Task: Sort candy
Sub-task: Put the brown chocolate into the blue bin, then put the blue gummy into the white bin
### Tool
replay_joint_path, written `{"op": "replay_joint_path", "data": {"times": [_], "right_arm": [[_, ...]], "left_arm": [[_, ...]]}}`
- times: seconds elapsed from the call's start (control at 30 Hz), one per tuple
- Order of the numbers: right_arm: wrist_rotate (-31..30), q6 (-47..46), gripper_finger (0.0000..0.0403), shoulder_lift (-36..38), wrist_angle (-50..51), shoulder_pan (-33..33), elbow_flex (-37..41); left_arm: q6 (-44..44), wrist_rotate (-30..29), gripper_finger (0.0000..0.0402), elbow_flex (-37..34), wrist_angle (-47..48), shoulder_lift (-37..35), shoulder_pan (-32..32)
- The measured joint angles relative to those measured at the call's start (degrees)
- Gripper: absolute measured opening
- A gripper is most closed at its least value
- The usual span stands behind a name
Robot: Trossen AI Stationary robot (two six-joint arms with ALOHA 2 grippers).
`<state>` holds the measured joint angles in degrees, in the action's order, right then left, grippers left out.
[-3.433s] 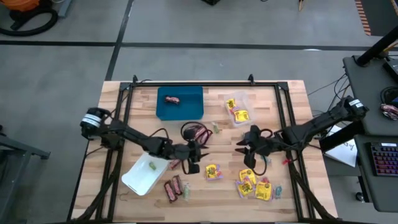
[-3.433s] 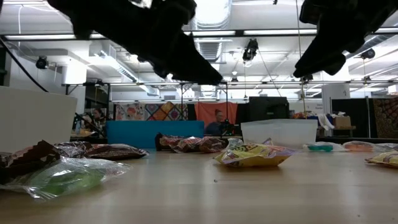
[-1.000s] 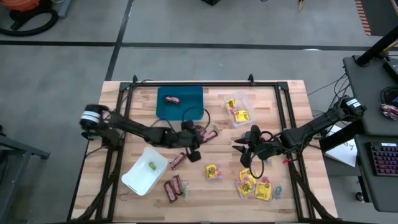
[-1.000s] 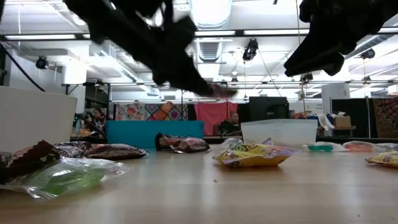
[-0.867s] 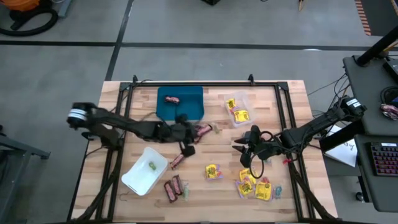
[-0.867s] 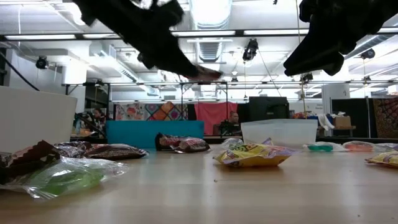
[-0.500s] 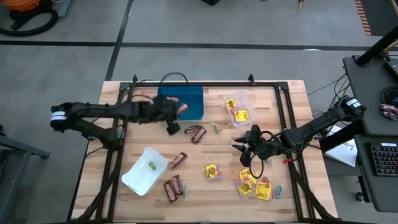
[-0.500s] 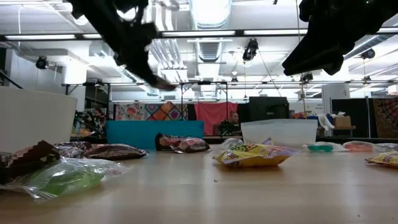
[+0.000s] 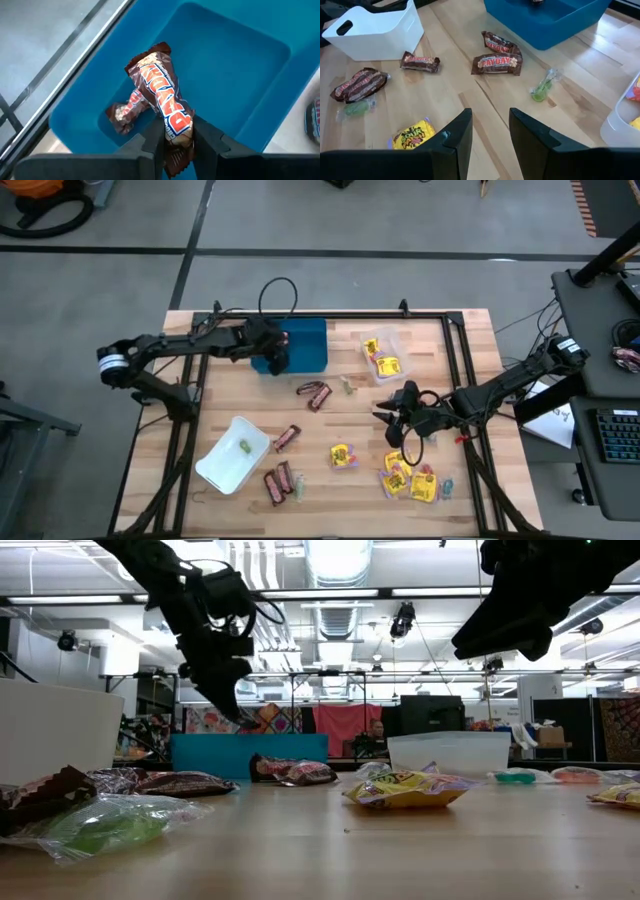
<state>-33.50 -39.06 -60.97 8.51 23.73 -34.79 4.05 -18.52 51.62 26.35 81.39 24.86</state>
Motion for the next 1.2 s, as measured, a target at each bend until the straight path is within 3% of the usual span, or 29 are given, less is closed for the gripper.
{"op": "replay_joint_path", "data": {"times": [0.4, 0.63, 0.77, 0.97, 1.2], "right_arm": [[-1.03, -4.38, 0.0121, 0.00, -0.04, 0.00, -0.02], [-0.14, -7.99, 0.0121, 0.02, 0.40, 0.00, -0.10], [3.77, -10.70, 0.0121, 0.02, 0.98, 0.00, -0.98], [9.70, -17.19, 0.0121, 0.00, 7.86, 0.00, -4.28], [15.57, -25.28, 0.0112, -2.52, 24.54, 0.00, -10.15]], "left_arm": [[-0.34, -0.04, 0.0132, 0.00, -0.37, 0.76, -0.10], [0.02, 0.02, 0.0141, 0.00, -0.46, 0.35, -1.71], [0.94, 0.02, 0.0142, 0.00, -0.46, -0.71, -3.59], [1.16, 0.02, 0.0142, 0.00, -2.17, -4.41, -8.71], [-0.47, 0.09, 0.0142, 0.00, -7.14, -8.52, -19.14]]}}
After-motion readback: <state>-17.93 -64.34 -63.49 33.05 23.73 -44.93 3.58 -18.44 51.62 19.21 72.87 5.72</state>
